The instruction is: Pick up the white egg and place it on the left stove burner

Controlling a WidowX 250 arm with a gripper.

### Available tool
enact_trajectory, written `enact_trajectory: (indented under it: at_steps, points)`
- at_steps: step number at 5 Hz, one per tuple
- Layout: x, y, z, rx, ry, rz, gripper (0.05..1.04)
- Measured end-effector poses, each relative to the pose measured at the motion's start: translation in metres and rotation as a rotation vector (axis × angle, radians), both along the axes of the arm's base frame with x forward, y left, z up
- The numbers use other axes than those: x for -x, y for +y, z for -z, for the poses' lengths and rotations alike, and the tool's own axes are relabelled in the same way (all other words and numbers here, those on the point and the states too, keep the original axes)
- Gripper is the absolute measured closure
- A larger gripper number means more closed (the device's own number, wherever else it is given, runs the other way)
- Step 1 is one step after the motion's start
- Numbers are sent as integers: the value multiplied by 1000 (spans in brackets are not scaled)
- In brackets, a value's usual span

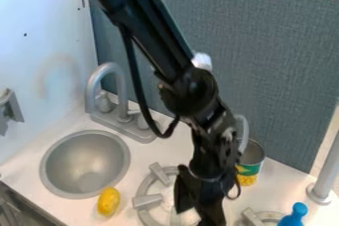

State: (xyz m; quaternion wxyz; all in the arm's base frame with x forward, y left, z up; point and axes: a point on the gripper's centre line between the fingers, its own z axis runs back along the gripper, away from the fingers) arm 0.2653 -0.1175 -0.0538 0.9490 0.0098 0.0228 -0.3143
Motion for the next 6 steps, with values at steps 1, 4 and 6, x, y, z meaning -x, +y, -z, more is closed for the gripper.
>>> enact_trajectory:
  at_steps: [1,4,6]
  points:
    - [2,-3,12,-22,28,-2,85]
    - [5,-16,32,-46,42,28,85]
    - [-1,-24,45,-63,62,26,149]
